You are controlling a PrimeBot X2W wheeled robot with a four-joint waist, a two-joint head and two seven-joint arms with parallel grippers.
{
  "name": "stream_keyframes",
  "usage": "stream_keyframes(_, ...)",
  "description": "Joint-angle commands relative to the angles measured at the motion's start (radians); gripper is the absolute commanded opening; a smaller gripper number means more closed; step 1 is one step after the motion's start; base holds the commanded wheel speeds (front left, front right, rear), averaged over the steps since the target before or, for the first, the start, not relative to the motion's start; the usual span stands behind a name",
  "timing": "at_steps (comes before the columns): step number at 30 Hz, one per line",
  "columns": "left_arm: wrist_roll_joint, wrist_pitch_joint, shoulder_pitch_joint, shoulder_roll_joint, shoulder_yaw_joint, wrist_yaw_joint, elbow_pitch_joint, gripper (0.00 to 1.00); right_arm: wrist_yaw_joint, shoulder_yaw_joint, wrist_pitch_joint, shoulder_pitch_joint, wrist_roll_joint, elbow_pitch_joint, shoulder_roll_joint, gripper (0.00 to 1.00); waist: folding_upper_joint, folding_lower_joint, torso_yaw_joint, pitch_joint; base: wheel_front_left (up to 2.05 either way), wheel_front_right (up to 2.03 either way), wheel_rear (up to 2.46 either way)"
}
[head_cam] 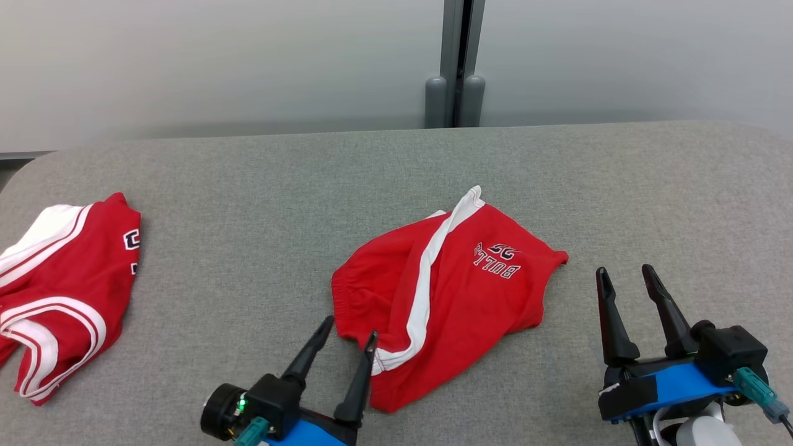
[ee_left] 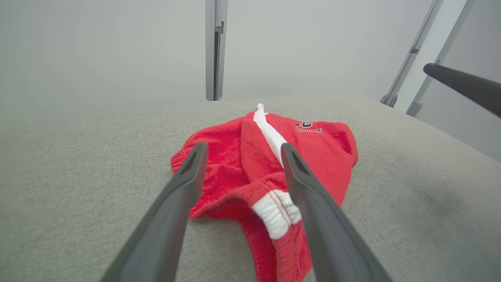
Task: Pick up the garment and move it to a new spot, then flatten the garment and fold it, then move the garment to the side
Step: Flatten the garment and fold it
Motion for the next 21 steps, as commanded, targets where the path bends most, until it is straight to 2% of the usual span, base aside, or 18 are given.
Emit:
stream_keyframes(1,0.007,-0.003,0.003,0.003,0.014,0.006,-0.009,1.0,0.0,-0.001,-0.003,0.013,0.003,-0.003,-0.001,1.0,0.0,0.0001,0.001,-0.001,0.0,0.0,0.0)
stream_keyframes(9,0.038,-0.003,0.014,-0.006,0.183,0.054,-0.086,1.0,0.0,-0.007,-0.003,0.011,-0.004,-0.002,-0.001,1.0,0.0,0.0001,0.0,-0.01,0.0,0.0,0.0)
stream_keyframes(21,0.106,-0.003,0.001,-0.013,0.391,0.076,-0.096,1.0,0.0,-0.015,-0.003,0.013,-0.018,0.011,-0.001,1.0,0.0,0.0001,-0.015,-0.011,0.0,0.0,0.0)
